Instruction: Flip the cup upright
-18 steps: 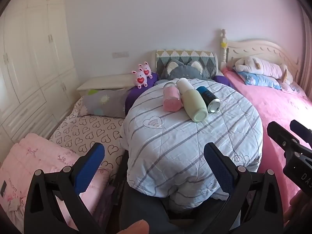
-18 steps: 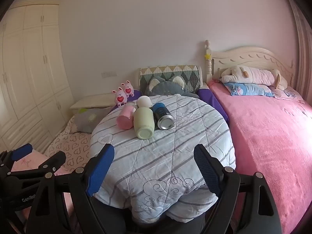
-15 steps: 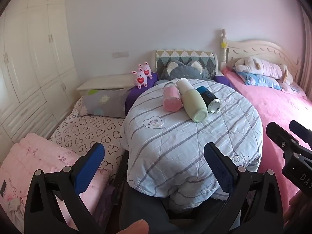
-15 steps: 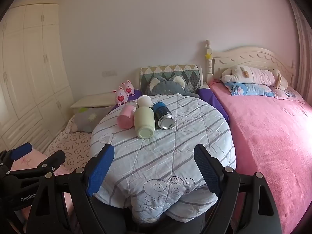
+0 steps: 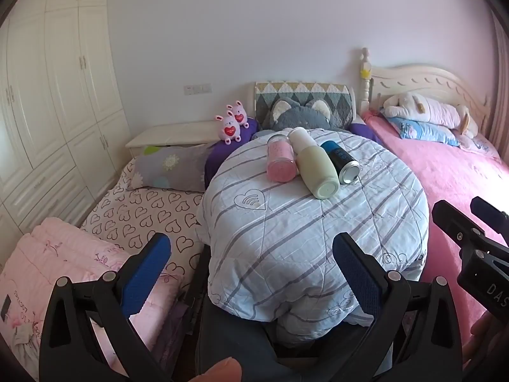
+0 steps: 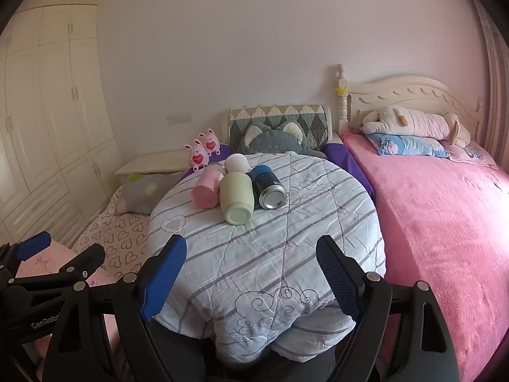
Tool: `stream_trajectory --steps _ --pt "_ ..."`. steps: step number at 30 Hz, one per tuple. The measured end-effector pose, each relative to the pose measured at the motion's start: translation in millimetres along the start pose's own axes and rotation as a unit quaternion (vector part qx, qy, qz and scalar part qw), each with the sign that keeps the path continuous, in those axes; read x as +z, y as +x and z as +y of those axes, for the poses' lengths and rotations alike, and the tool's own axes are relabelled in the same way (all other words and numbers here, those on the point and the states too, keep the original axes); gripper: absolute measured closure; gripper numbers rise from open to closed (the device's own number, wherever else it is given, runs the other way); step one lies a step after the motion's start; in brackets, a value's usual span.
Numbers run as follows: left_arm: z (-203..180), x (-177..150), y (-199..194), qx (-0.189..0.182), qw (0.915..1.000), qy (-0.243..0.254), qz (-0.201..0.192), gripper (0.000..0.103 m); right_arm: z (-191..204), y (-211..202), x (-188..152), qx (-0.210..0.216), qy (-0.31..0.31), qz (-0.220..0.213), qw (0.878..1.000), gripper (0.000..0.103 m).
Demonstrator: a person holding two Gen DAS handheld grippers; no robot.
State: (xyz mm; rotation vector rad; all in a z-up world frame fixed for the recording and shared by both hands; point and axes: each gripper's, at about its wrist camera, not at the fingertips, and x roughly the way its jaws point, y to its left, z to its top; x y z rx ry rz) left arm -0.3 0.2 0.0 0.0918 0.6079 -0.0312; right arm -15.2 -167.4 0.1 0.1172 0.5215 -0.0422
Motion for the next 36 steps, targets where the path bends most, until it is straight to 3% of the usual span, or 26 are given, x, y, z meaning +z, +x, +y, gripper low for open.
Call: stream_trajectory --steps 24,36 --pt "12.2 1.4 7.4 0.003 1.0 0.001 0.006 0.0 -0.4 14.4 -5.9 0.004 -0.006 0.012 1.0 0.019" --pt "19.7 21.0 72.2 0.025 0.9988 -0.001 0.043 0.0 6.7 71.8 14.7 0.002 -0.024 0.049 0.999 0.019"
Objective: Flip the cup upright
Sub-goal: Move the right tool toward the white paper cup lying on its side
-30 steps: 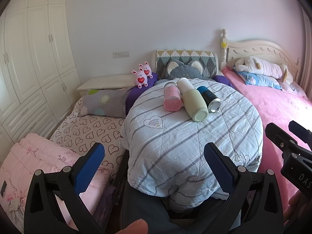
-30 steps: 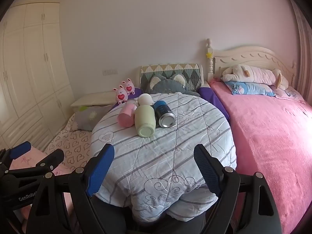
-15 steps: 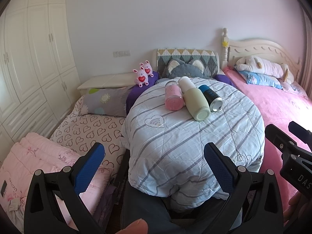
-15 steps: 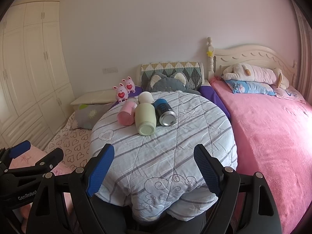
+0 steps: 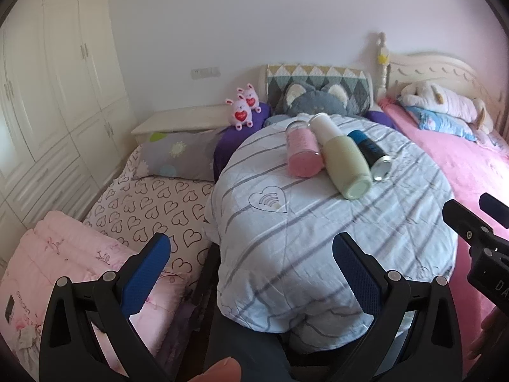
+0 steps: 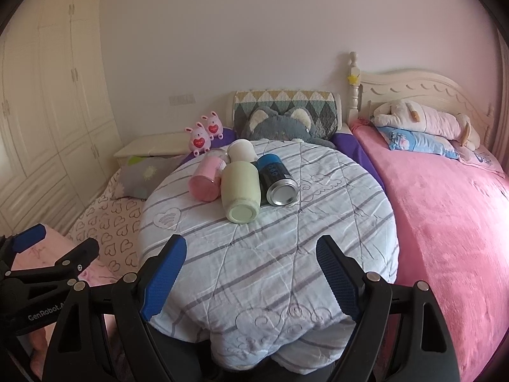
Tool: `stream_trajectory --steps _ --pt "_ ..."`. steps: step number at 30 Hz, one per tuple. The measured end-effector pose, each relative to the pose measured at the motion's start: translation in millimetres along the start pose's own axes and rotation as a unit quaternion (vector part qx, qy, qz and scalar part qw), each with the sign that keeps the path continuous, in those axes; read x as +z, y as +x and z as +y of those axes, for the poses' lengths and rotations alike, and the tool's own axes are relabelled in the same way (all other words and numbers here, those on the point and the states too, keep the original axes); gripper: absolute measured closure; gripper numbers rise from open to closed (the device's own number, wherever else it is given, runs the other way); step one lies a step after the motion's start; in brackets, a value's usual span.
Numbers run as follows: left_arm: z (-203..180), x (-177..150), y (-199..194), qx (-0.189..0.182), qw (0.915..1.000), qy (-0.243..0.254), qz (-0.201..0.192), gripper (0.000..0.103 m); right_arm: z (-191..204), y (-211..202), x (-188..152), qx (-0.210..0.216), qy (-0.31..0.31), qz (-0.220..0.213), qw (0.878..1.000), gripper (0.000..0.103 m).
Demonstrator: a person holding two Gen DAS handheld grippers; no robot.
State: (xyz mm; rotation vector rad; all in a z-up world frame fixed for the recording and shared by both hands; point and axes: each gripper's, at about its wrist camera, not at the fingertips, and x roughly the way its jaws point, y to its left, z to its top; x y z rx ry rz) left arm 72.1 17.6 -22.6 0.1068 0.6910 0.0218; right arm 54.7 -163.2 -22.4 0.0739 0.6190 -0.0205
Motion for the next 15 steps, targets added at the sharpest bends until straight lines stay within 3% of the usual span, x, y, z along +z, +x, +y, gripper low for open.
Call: stream_trajectory --steps 15 --pt "-4.8 69.0 107.5 0.007 0.9986 0.002 0.053 0.0 7.8 108.5 60.3 0.009 -0.022 0.076 0.997 0.019"
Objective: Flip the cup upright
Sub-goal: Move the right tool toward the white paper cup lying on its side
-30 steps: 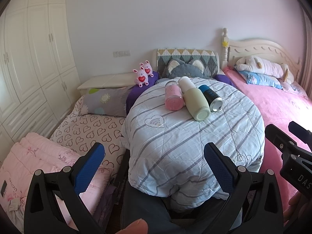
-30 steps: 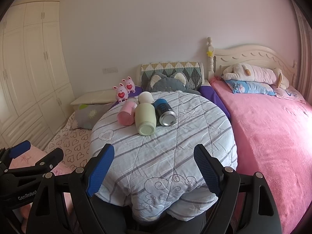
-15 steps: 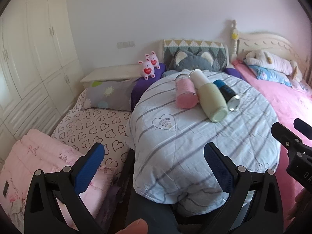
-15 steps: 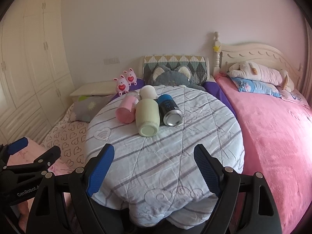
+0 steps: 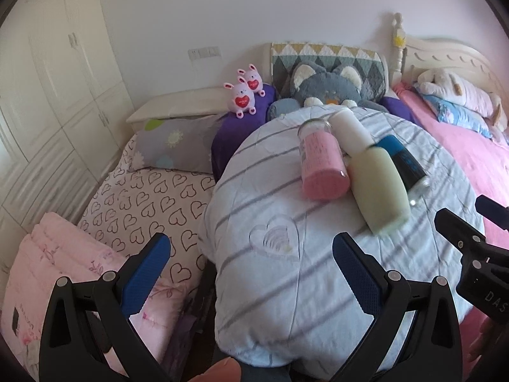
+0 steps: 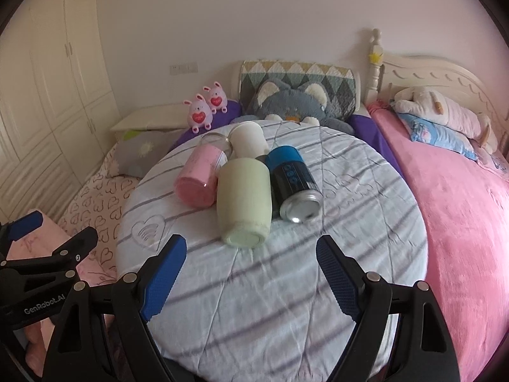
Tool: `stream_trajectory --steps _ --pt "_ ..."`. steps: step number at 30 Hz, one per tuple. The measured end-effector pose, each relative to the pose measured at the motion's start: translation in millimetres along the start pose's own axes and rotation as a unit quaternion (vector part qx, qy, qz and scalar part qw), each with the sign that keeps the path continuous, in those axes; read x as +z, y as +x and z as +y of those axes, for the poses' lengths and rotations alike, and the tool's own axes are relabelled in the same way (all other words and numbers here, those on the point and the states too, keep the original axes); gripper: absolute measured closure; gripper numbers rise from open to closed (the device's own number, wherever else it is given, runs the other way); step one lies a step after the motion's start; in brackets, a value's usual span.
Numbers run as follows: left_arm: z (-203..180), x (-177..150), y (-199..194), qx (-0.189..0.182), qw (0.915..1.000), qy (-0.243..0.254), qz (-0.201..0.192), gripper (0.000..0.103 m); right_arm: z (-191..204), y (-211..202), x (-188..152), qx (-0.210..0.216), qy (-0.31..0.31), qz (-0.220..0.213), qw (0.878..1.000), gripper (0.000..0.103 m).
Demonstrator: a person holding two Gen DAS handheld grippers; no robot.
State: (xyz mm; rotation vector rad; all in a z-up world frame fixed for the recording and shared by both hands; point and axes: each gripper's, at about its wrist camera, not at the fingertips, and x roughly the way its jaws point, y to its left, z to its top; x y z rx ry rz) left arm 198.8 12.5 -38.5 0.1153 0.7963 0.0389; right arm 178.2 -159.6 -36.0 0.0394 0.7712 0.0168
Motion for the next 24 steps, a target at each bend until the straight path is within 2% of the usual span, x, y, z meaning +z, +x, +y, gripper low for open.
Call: stream_trajectory --steps 7,16,24 --pt "-7.3 53.5 61.2 0.005 0.9998 -0.005 0.018 0.0 -6.5 65.9 58.5 -0.008 -0.017 0.027 0.999 0.019" --pt "-10.4 100.7 131.0 0.01 0.9988 -0.01 0.046 0.0 -6.3 155.3 113.0 0.004 -0.065 0.097 0.993 0.019" --pt "-8.8 120.1 168.2 0.016 0.9977 -0.02 0.062 0.0 2.9 209.8 134.2 0.019 -0.145 0.17 0.974 0.019"
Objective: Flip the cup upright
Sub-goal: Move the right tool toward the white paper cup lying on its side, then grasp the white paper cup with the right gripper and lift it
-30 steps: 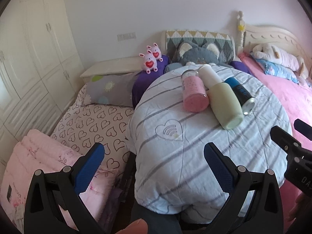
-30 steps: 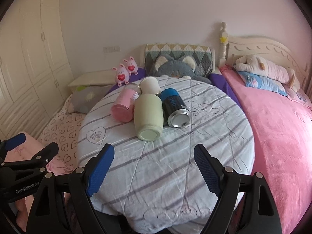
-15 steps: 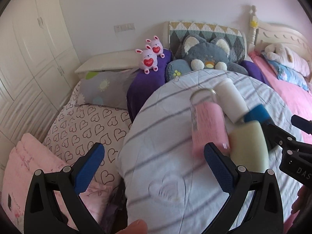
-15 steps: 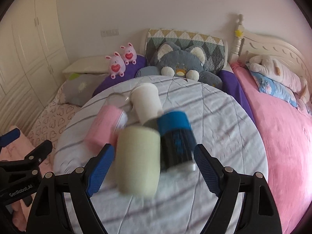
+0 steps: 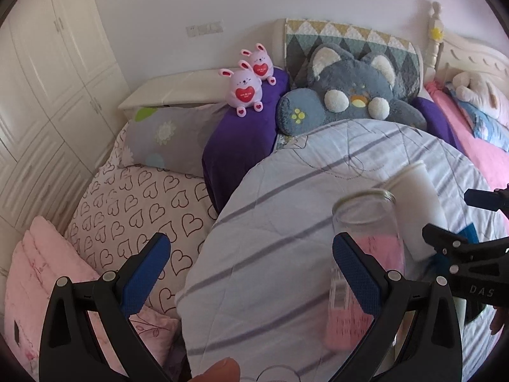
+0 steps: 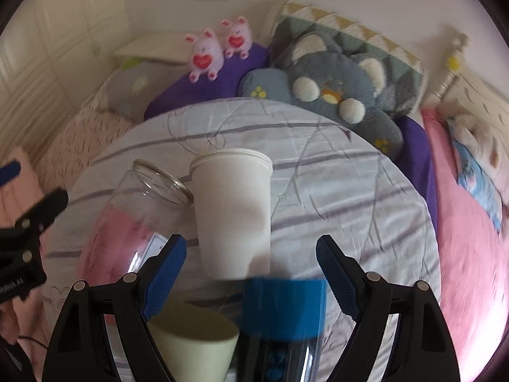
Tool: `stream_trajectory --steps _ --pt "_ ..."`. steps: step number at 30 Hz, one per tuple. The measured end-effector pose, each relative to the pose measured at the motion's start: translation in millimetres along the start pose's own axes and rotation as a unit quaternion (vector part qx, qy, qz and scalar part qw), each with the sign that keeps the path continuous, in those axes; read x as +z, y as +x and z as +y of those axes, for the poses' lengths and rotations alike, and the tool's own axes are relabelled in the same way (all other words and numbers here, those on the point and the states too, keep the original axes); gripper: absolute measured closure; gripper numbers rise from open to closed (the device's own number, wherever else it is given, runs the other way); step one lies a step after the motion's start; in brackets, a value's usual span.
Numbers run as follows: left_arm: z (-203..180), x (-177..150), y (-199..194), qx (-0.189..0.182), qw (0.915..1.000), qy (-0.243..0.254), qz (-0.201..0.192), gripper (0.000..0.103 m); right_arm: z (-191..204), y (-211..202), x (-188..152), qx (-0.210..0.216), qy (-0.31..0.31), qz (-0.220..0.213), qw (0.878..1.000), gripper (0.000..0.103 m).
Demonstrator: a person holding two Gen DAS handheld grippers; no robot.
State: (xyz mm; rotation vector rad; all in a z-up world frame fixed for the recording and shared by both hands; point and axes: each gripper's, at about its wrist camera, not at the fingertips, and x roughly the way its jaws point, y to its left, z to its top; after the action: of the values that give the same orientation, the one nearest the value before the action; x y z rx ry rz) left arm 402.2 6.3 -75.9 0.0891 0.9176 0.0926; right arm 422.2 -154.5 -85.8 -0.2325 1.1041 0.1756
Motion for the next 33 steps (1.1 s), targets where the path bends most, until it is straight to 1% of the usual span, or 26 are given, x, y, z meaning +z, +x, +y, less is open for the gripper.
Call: stream_trajectory --steps 8,11,17,18,19,20,23,27,30,33 --pt "-1.1 7.1 19.3 -0.002 0.9998 -0.014 0.013 0.0 1.2 33.2 12.8 0.03 -0.042 0.048 0.998 0.019" --pt "-0.9 6.5 23.2 -0.004 0.9997 -0.018 0.017 0.0 1.6 47.8 17.2 0.02 -0.051 0.064 0.996 0.019" --pt "-3.7 4.6 27.5 -0.005 0.9996 -0.016 0.025 0.0 -1.8 62.6 23.1 0.029 -0.046 0.078 0.995 0.02" --pt "-4.0 3.9 27.3 -0.006 0.9995 -0.015 0.025 0.0 -1.9 62.5 21.9 0.034 -0.043 0.079 0.995 0.023" --pt "-4.7 3.3 26.8 -0.007 0.9995 -0.015 0.026 0.0 -2.9 62.7 21.9 0.04 -0.038 0.079 0.995 0.036" --pt "-5.0 2.6 25.9 -0.008 0.9995 -0.015 0.027 0.0 -4.0 63.0 21.4 0.043 -0.033 0.079 0.995 0.039" --pt "-4.6 0.1 21.0 -0.009 0.9995 -0.015 0.026 0.0 -8.9 60.3 20.7 0.053 -0.018 0.071 0.996 0.039" --pt "-3.7 -3.0 7.8 -0.009 0.9997 -0.015 0.02 0.0 -21.4 43.9 23.3 0.063 0.013 0.044 0.997 0.039" --pt "-0.7 -6.7 -9.9 -0.008 0.9998 -0.015 0.01 0.0 -25.5 22.5 23.9 0.066 0.03 0.022 0.997 0.039" --pt "2.8 -13.7 -30.4 -0.008 0.9998 -0.017 -0.003 0.0 -23.5 -9.6 18.9 0.07 0.039 -0.005 0.997 0.039"
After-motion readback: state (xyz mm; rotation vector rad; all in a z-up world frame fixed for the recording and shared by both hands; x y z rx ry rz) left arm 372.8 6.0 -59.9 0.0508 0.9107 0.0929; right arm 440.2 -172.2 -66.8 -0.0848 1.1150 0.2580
